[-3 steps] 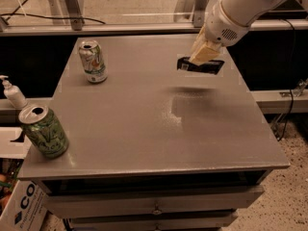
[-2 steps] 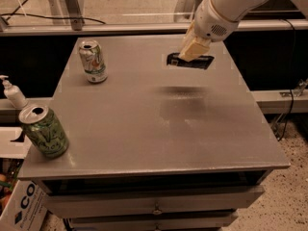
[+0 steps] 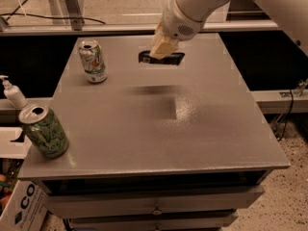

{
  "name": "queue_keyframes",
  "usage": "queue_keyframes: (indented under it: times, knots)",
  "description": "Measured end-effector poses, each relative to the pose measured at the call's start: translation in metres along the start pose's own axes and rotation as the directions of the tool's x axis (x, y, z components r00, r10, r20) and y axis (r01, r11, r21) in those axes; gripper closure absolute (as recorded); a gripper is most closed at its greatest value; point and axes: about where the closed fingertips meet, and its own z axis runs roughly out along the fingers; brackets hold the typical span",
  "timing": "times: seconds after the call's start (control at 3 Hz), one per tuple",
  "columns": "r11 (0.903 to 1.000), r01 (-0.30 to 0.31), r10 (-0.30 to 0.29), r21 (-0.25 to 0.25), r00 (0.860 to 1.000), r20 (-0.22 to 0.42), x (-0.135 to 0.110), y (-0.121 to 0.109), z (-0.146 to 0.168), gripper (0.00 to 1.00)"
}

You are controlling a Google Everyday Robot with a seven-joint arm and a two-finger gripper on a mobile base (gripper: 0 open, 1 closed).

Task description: Move rxbar blueberry near 7up can

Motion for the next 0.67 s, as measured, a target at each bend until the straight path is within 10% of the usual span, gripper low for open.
queue_keyframes:
  times: [0.67]
  knots:
    - [0.9952,0.097,-0.098,0.004,0.994,0.042,-0.058,0.003,0.036,1.0]
